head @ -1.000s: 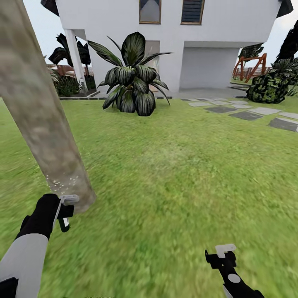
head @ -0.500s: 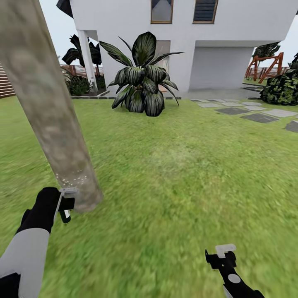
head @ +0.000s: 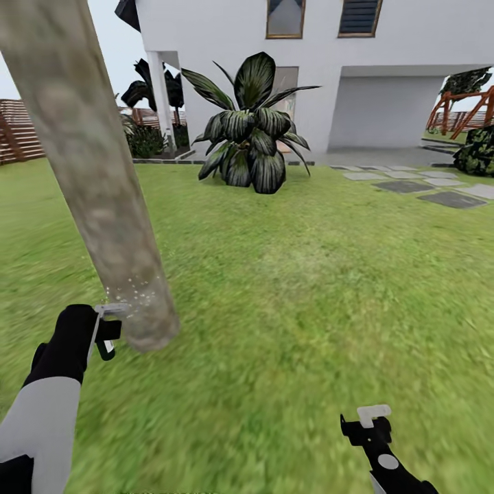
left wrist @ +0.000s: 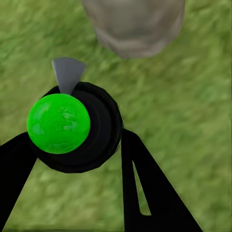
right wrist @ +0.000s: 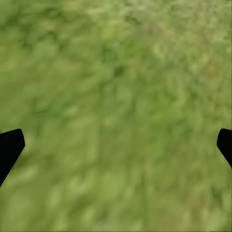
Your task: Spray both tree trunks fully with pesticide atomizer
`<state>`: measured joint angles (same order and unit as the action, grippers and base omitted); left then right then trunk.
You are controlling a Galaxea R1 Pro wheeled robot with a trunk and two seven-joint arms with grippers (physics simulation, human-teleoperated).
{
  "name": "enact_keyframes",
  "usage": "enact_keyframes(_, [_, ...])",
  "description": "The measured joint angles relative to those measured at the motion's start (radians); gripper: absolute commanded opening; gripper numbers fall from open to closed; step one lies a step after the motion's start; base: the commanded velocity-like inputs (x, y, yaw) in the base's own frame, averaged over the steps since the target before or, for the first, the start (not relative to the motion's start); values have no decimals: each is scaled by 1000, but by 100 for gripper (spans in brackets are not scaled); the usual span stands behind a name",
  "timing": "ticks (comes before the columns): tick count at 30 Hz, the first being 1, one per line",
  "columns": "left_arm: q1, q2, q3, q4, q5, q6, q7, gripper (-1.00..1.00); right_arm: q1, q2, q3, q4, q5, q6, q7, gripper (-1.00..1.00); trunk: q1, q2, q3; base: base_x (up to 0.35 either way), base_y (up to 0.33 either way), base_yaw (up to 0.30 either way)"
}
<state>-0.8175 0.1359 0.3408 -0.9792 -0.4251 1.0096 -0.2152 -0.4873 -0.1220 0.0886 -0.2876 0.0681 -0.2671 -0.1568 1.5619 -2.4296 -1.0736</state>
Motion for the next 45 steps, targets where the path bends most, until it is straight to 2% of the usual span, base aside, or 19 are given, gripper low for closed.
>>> enact_keyframes(13, [1,-1,0,0,0,-1,0,-100,0,0,0,0,0,0,0,100,0,0,0,25,-263,8])
enact_keyframes(32, [2,-1,0,0,-1,0,0,-100,0,0,0,0,0,0,0,100,0,0,0,163,-242,4])
enact_keyframes(45, [15,11,6,8,0,-3,0,-100,0,0,0,0,0,0,0,100,0,0,0,150,-241,262])
